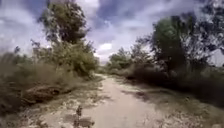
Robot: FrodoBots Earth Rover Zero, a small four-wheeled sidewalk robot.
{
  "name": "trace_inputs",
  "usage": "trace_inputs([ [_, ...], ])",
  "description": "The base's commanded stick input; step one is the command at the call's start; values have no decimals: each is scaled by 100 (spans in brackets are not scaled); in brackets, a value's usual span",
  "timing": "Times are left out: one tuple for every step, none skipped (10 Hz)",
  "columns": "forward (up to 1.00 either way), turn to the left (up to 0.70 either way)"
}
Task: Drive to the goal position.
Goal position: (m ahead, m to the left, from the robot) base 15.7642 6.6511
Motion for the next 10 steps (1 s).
trace_inputs([
  [100,-14],
  [100,0],
  [100,0],
  [100,0],
  [100,0],
  [100,0],
  [100,0],
  [100,0],
  [100,0],
  [100,0],
])
